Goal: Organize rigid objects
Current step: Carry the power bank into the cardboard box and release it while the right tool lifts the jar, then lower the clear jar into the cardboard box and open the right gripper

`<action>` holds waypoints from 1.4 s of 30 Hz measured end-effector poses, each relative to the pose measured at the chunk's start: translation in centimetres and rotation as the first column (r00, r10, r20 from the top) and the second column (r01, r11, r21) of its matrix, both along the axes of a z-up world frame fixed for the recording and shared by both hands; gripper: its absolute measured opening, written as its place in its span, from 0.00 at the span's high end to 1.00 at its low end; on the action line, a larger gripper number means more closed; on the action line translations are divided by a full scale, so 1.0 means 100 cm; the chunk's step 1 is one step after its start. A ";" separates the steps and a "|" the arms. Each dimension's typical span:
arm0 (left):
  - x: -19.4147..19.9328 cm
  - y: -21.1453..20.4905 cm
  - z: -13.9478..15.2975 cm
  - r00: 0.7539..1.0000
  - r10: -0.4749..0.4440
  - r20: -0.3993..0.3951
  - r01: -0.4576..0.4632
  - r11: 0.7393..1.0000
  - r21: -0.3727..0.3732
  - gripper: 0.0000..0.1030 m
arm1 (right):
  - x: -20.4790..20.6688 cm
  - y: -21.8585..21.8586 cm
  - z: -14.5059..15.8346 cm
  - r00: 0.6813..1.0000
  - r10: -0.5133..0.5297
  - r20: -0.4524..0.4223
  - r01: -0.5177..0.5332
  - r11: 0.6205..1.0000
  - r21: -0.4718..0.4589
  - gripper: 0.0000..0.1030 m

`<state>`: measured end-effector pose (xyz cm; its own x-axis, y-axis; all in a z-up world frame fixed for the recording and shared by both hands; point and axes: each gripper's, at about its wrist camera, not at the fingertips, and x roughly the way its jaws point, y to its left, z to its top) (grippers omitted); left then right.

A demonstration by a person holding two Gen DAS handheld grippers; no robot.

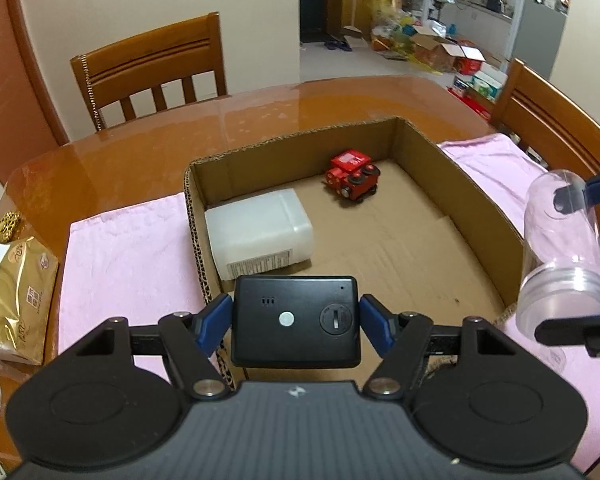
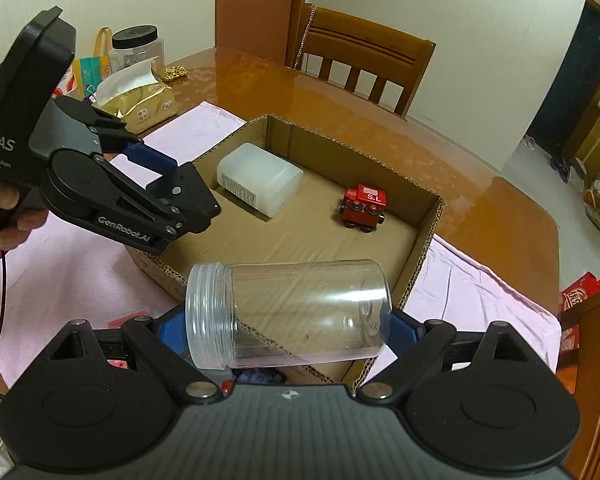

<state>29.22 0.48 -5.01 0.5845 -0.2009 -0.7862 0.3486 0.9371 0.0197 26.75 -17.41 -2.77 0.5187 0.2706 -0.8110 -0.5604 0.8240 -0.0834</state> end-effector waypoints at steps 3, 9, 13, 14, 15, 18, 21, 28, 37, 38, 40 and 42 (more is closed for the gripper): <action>0.003 -0.001 -0.001 0.999 0.026 0.032 -0.026 1.000 0.000 0.29 | 0.007 0.001 -0.002 1.000 0.006 -0.003 -0.006 1.000 -0.002 0.07; -0.001 0.003 0.010 0.992 0.073 0.107 -0.074 0.997 -0.002 0.07 | 0.023 0.000 -0.007 1.000 0.001 -0.007 -0.001 1.000 -0.002 0.07; -0.010 0.012 0.016 0.990 0.102 0.099 -0.101 0.995 -0.013 0.03 | 0.033 -0.003 -0.010 1.000 -0.008 -0.008 0.008 1.000 -0.001 0.07; -0.013 0.014 0.017 0.989 0.108 0.096 -0.107 0.994 -0.018 0.03 | 0.036 -0.003 -0.010 1.000 -0.010 -0.008 0.010 1.000 -0.001 0.07; -0.016 0.017 0.019 0.988 0.118 0.096 -0.117 0.993 -0.022 0.03 | 0.039 -0.003 -0.010 1.000 -0.013 -0.009 0.013 1.000 -0.001 0.07; -0.027 0.025 0.021 0.982 0.156 0.106 -0.155 0.988 -0.019 0.02 | 0.047 -0.004 -0.009 1.000 -0.020 -0.002 0.020 1.000 -0.001 0.07; -0.037 0.030 0.024 0.976 0.181 0.118 -0.181 0.983 -0.011 0.02 | 0.056 -0.004 -0.009 1.000 -0.029 -0.001 0.029 1.000 0.007 0.07; -0.052 0.046 0.021 0.964 0.249 0.095 -0.248 0.968 -0.026 0.02 | 0.085 0.003 -0.011 0.999 -0.043 -0.004 0.043 0.999 0.018 0.07; -0.065 0.060 0.020 0.948 0.304 0.097 -0.305 0.952 -0.007 0.02 | 0.122 0.018 -0.016 0.997 -0.080 0.020 0.080 0.997 0.019 0.00; -0.066 0.061 0.020 0.947 0.307 0.096 -0.307 0.952 -0.010 0.02 | 0.123 0.019 -0.015 0.996 -0.086 0.026 0.085 0.996 0.023 0.00; -0.068 0.063 0.022 0.946 0.311 0.089 -0.311 0.950 -0.012 0.02 | 0.123 0.020 -0.015 0.996 -0.088 0.023 0.087 0.996 0.017 0.00; -0.071 0.063 0.025 0.947 0.312 0.081 -0.313 0.950 -0.009 0.02 | 0.119 0.021 -0.014 0.996 -0.087 0.026 0.086 0.996 0.014 0.00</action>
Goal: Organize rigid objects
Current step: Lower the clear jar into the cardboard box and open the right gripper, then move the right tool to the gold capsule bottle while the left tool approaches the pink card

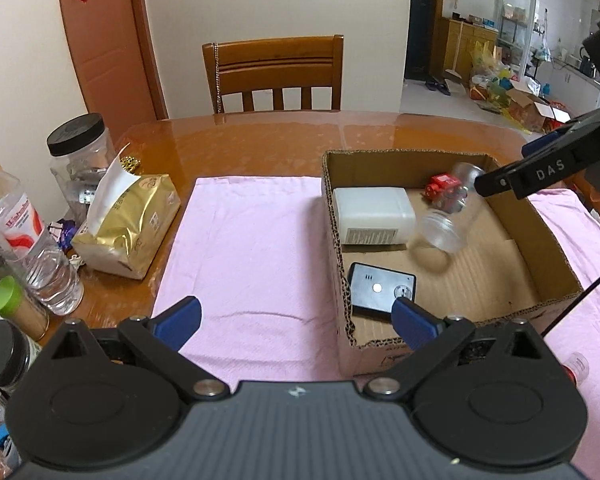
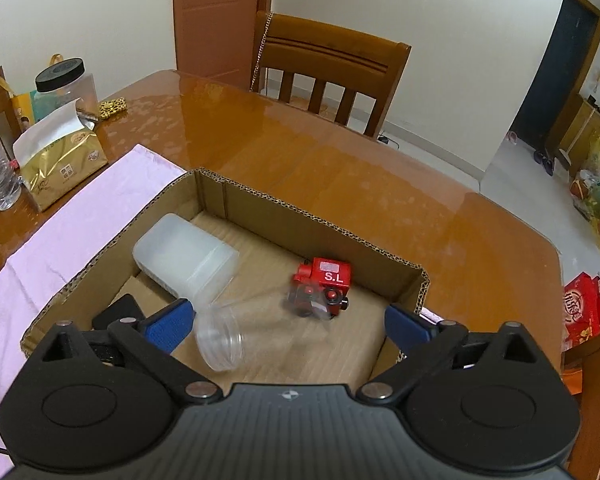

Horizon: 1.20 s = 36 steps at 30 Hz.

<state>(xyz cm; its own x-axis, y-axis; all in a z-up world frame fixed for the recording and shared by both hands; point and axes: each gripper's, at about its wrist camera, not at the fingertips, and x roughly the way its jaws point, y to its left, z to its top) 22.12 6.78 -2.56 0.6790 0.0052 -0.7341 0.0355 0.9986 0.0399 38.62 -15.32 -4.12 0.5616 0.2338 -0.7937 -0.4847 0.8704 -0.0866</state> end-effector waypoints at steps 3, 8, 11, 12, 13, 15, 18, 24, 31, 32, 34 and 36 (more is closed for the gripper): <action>-0.006 0.000 0.004 1.000 0.002 -0.003 -0.002 1.000 -0.011 0.02 | -0.009 0.000 0.005 1.000 0.001 -0.010 -0.001 1.000 0.005 0.00; -0.023 -0.001 -0.003 1.000 -0.004 0.030 0.004 1.000 -0.009 0.02 | -0.036 -0.007 0.006 1.000 -0.013 -0.007 0.013 1.000 0.027 0.00; -0.032 -0.001 -0.007 1.000 0.019 -0.016 -0.020 0.999 -0.033 0.02 | -0.063 -0.014 0.001 0.998 -0.064 0.006 0.064 0.998 0.029 0.00; -0.038 -0.001 -0.008 1.000 -0.001 -0.008 0.000 0.999 -0.052 0.02 | -0.072 -0.017 -0.001 0.997 -0.073 -0.020 0.074 0.996 0.045 0.00; -0.042 -0.001 -0.009 1.000 -0.013 -0.008 0.013 0.999 -0.051 0.02 | -0.082 -0.020 -0.002 0.997 -0.075 -0.027 0.077 0.995 0.063 0.00; -0.048 -0.003 -0.014 1.000 -0.001 -0.025 0.000 1.000 -0.023 0.02 | -0.102 -0.024 -0.009 0.994 -0.109 -0.026 0.111 0.992 0.063 0.00; -0.056 -0.005 -0.023 0.999 -0.016 -0.041 0.016 1.000 -0.006 0.02 | -0.129 -0.029 -0.019 0.987 -0.156 -0.032 0.158 0.985 0.063 0.00; -0.067 -0.016 -0.038 0.995 -0.072 -0.070 0.075 0.996 0.042 0.02 | -0.173 -0.034 -0.047 0.973 -0.226 -0.036 0.228 0.972 0.052 0.00; -0.074 -0.025 -0.046 0.987 -0.126 -0.097 0.124 0.992 -0.025 0.02 | -0.196 -0.031 -0.082 0.970 -0.224 -0.089 0.224 0.974 -0.010 0.00; -0.074 -0.028 -0.047 0.985 -0.142 -0.099 0.140 0.990 -0.029 0.02 | -0.196 -0.031 -0.086 0.968 -0.228 -0.102 0.228 0.974 -0.012 0.00; -0.075 -0.035 -0.049 0.979 -0.173 -0.104 0.171 0.985 -0.027 0.02 | -0.196 -0.033 -0.092 0.963 -0.243 -0.117 0.243 0.970 -0.012 0.00; -0.075 -0.041 -0.051 0.975 -0.193 -0.112 0.192 0.981 -0.021 0.02 | -0.195 -0.038 -0.097 0.956 -0.262 -0.131 0.263 0.965 -0.009 0.00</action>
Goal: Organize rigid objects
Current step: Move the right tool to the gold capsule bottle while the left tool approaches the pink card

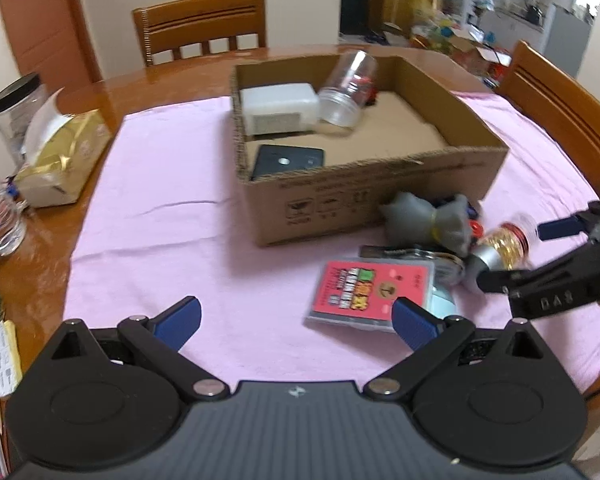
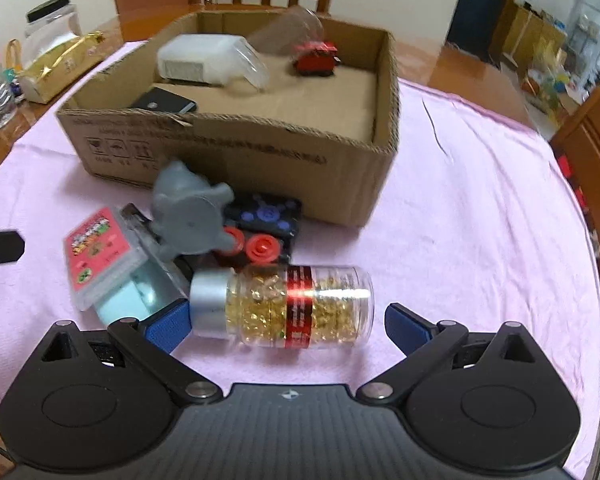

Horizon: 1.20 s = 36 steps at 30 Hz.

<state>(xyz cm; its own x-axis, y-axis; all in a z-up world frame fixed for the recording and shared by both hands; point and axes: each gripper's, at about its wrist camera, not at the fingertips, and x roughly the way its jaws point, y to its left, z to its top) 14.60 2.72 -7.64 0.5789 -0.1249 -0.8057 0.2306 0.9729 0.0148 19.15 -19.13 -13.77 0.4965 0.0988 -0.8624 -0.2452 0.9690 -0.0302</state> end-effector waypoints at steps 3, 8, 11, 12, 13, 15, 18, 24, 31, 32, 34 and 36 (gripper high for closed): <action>0.004 -0.007 -0.004 0.999 -0.032 -0.015 0.032 0.999 -0.010 0.02 | 0.002 -0.007 -0.004 0.999 -0.039 -0.007 0.039 0.999 0.009 0.00; 0.015 -0.023 -0.015 0.993 -0.111 -0.040 0.111 0.994 -0.009 0.02 | 0.002 -0.012 -0.015 0.999 -0.039 -0.036 0.038 0.999 -0.012 0.00; 0.022 -0.032 -0.022 0.986 -0.155 -0.061 0.155 0.988 -0.012 0.02 | 0.000 -0.013 -0.020 0.998 -0.034 -0.052 0.033 0.999 -0.021 0.00; 0.024 -0.035 -0.025 0.984 -0.167 -0.065 0.167 0.986 -0.009 0.02 | -0.001 -0.013 -0.021 0.998 -0.030 -0.054 0.029 0.999 -0.020 0.00; 0.027 -0.038 -0.028 0.983 -0.172 -0.070 0.172 0.985 -0.005 0.02 | -0.001 -0.014 -0.022 0.998 -0.031 -0.054 0.030 0.999 -0.010 0.00; 0.032 -0.041 -0.033 0.981 -0.180 -0.076 0.180 0.984 -0.001 0.02 | -0.002 -0.018 -0.022 0.997 -0.039 -0.064 0.040 0.999 0.008 0.00; 0.040 -0.044 -0.039 0.979 -0.185 -0.084 0.185 0.983 -0.009 0.02 | -0.003 -0.019 -0.021 0.997 -0.039 -0.063 0.040 0.999 0.006 0.00; 0.050 -0.035 -0.042 0.986 -0.141 -0.093 0.138 0.989 -0.047 0.02 | -0.001 -0.018 -0.022 0.997 -0.044 -0.056 0.044 0.999 0.010 0.00; 0.061 -0.012 -0.049 0.994 -0.047 -0.100 0.048 0.999 0.007 0.02 | 0.000 -0.018 -0.022 0.997 -0.047 -0.063 0.048 0.999 0.009 0.00; 0.062 -0.009 -0.051 0.994 -0.037 -0.100 0.040 0.999 0.029 0.02 | 0.001 -0.017 -0.022 0.997 -0.048 -0.063 0.049 0.999 0.009 0.00; 0.064 -0.003 -0.055 0.994 -0.025 -0.102 0.031 0.998 0.054 0.02 | 0.001 -0.017 -0.023 0.997 -0.050 -0.065 0.050 0.999 0.008 0.00; 0.066 0.004 -0.058 0.994 -0.009 -0.113 0.015 0.999 0.046 0.02 | 0.002 -0.017 -0.023 0.997 -0.049 -0.065 0.050 0.999 0.008 0.00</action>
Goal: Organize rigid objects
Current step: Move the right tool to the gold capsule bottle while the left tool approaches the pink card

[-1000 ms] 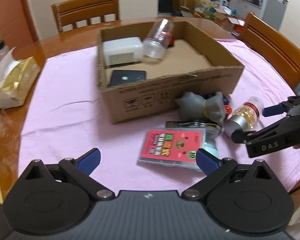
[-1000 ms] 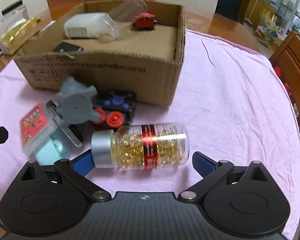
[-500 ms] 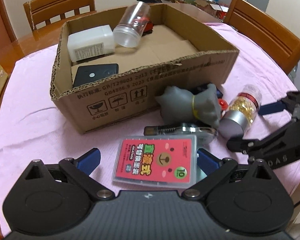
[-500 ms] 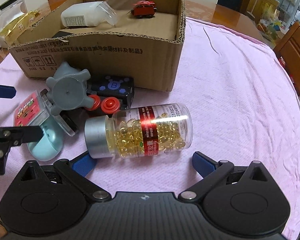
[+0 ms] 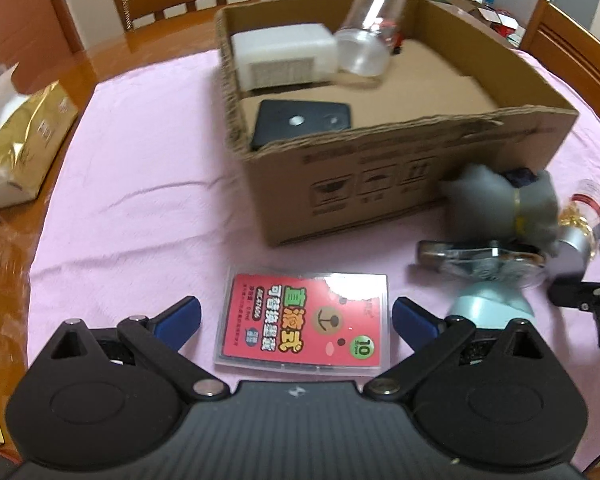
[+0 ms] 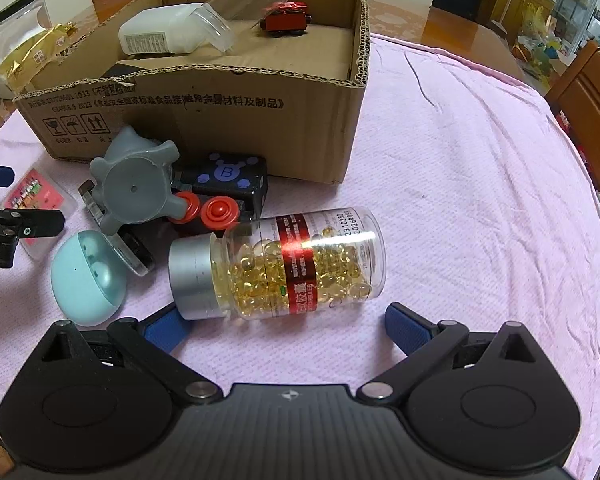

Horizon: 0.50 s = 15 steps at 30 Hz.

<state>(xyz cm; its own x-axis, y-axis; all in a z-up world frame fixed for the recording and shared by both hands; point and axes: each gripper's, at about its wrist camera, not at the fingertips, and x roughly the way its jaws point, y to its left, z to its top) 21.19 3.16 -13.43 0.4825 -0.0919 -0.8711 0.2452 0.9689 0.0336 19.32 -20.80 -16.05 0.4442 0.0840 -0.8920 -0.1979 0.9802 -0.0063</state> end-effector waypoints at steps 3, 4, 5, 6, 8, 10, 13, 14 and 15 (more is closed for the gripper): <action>0.002 0.006 -0.004 0.999 0.028 -0.016 -0.028 0.999 -0.024 0.00 | 0.000 0.000 0.000 1.000 -0.001 0.001 0.001 1.000 0.000 0.00; 0.002 0.006 -0.004 0.999 0.030 -0.012 -0.030 0.999 -0.023 0.00 | 0.000 0.000 0.000 1.000 0.000 0.002 0.000 1.000 0.001 0.00; 0.002 0.006 -0.004 1.000 0.027 -0.010 -0.027 0.999 -0.023 0.00 | 0.000 0.000 0.001 1.000 0.000 0.003 0.000 1.000 0.001 0.00; 0.000 0.006 -0.004 1.000 0.026 -0.008 -0.026 0.999 -0.025 0.00 | 0.000 0.000 0.000 1.000 0.001 0.006 -0.001 1.000 0.001 0.00; 0.000 0.007 -0.005 1.000 0.024 -0.003 -0.024 0.999 -0.026 0.00 | -0.001 -0.001 0.000 1.000 0.001 0.011 -0.001 1.000 0.002 0.00; 0.000 0.006 -0.005 1.000 0.021 0.002 -0.021 0.999 -0.028 0.00 | -0.002 -0.001 0.000 1.000 0.000 0.015 0.000 1.000 0.003 0.00; -0.004 0.006 -0.004 1.000 0.023 0.010 -0.023 0.999 -0.029 0.00 | -0.004 -0.001 -0.001 1.000 0.000 0.022 0.000 1.000 0.004 0.00; -0.005 0.007 -0.004 1.000 0.023 0.016 -0.023 0.999 -0.031 0.00 | -0.005 -0.001 -0.001 1.000 0.000 0.025 0.000 1.000 0.005 0.00; -0.006 0.007 -0.004 0.999 0.026 0.019 -0.026 0.999 -0.033 0.00 | -0.005 -0.001 -0.001 1.000 0.002 0.027 -0.002 1.000 0.005 0.00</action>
